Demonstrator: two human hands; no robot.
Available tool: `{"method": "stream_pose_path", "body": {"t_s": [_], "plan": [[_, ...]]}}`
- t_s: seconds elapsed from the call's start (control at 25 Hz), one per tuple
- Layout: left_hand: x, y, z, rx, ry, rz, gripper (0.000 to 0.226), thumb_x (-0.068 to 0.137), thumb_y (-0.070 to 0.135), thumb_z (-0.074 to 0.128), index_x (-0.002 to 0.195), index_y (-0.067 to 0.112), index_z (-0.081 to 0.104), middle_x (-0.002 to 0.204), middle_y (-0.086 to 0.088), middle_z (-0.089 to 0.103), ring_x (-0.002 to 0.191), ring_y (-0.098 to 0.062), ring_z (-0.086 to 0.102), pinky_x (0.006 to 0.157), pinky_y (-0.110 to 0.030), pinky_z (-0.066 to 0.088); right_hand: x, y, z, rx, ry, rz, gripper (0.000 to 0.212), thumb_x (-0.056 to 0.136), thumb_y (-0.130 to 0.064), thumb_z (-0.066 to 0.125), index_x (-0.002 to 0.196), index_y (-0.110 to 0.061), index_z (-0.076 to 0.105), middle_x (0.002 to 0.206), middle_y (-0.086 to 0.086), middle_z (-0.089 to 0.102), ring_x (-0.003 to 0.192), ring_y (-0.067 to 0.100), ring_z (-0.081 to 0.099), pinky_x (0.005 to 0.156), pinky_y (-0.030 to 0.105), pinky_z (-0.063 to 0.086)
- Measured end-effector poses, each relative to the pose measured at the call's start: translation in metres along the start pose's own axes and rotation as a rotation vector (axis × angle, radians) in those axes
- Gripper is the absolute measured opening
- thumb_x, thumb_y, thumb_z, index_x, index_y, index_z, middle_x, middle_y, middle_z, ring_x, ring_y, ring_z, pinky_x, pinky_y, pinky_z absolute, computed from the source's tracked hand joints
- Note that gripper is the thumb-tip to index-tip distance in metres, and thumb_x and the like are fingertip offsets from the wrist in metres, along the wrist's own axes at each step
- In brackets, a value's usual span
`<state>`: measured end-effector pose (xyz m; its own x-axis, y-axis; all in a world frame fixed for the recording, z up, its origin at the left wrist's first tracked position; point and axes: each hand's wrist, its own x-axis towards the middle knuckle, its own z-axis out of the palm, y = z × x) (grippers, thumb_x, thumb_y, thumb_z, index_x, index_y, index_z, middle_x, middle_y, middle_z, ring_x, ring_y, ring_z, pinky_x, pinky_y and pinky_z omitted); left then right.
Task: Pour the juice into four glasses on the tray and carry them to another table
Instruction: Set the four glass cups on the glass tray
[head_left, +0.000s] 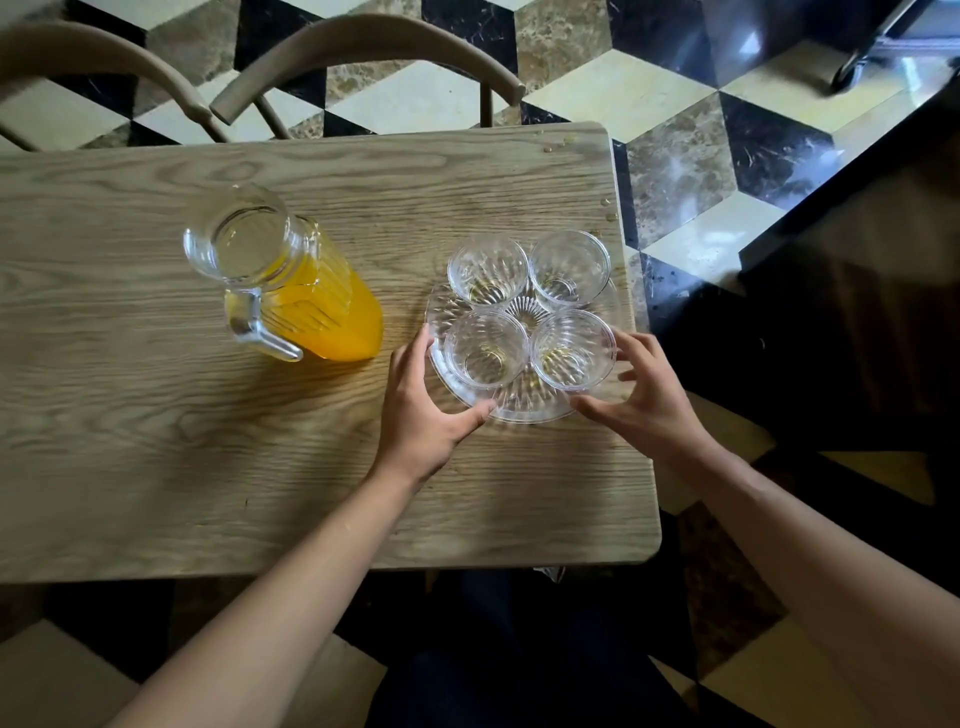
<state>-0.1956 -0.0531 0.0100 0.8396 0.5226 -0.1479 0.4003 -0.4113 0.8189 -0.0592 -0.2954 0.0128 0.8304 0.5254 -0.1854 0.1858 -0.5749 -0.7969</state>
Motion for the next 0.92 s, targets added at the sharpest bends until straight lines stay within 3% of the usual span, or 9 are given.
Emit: {"method": "stream_pose_path", "body": {"t_s": [0.08,0.16,0.24,0.4,0.52,0.76,0.92], "plan": [[-0.011,0.001,-0.006,0.004,0.022,-0.03,0.118,0.064,0.053,0.089,0.16,0.015,0.033,0.154,-0.006,0.045,0.144,-0.018,0.045,0.121,-0.042,0.039,-0.01,-0.001,-0.005,0.006,0.012,0.007,0.094,0.072,-0.028,0.091,0.152,-0.016,0.043,0.13,0.003,0.049,0.116,0.01,0.053,0.092,0.017,0.043],[-0.027,0.004,-0.012,0.011,0.05,-0.056,0.116,0.065,0.044,0.094,0.16,0.012,0.035,0.153,-0.007,0.046,0.143,-0.018,0.045,0.121,-0.041,0.039,-0.023,-0.004,-0.011,0.017,0.024,0.028,0.092,0.075,-0.028,0.089,0.152,-0.013,0.042,0.131,0.004,0.05,0.117,0.012,0.055,0.092,0.017,0.044],[-0.048,0.003,-0.017,0.018,0.087,-0.073,0.111,0.067,0.031,0.097,0.157,0.009,0.038,0.15,-0.01,0.048,0.14,-0.02,0.048,0.12,-0.042,0.04,-0.04,-0.01,-0.013,0.045,0.026,0.057,0.083,0.08,-0.029,0.085,0.15,-0.014,0.044,0.129,0.002,0.053,0.116,0.011,0.056,0.092,0.019,0.047],[-0.086,0.002,-0.032,0.011,0.187,-0.101,0.102,0.067,0.023,0.097,0.153,0.006,0.044,0.144,-0.011,0.052,0.137,-0.024,0.051,0.117,-0.037,0.039,-0.071,-0.027,0.004,0.117,0.012,0.049,0.056,0.087,-0.027,0.079,0.137,-0.017,0.056,0.125,0.0,0.06,0.112,0.011,0.06,0.095,0.038,0.055],[-0.107,0.004,-0.051,0.014,0.266,-0.094,0.096,0.069,0.021,0.097,0.15,0.009,0.047,0.142,-0.004,0.053,0.135,-0.022,0.053,0.115,-0.031,0.038,-0.075,-0.054,0.021,0.145,-0.077,-0.035,0.049,0.088,-0.028,0.077,0.132,-0.021,0.058,0.123,-0.003,0.062,0.114,0.008,0.06,0.096,0.036,0.054],[-0.109,0.003,-0.1,-0.012,0.374,-0.097,0.101,0.065,0.05,0.085,0.15,0.013,0.047,0.143,-0.004,0.056,0.133,-0.017,0.054,0.113,-0.028,0.038,-0.049,-0.12,0.057,0.195,-0.165,-0.183,0.051,0.084,-0.035,0.072,0.131,-0.018,0.06,0.122,0.0,0.065,0.113,0.013,0.062,0.097,0.045,0.053],[-0.084,-0.015,-0.133,0.003,0.376,-0.106,0.096,0.069,0.026,0.096,0.15,0.01,0.047,0.145,-0.011,0.056,0.135,-0.023,0.055,0.113,-0.029,0.038,-0.024,-0.166,0.083,0.24,-0.174,-0.226,0.051,0.083,-0.038,0.07,0.129,-0.017,0.062,0.124,-0.001,0.068,0.116,0.01,0.063,0.098,0.041,0.053]]}}
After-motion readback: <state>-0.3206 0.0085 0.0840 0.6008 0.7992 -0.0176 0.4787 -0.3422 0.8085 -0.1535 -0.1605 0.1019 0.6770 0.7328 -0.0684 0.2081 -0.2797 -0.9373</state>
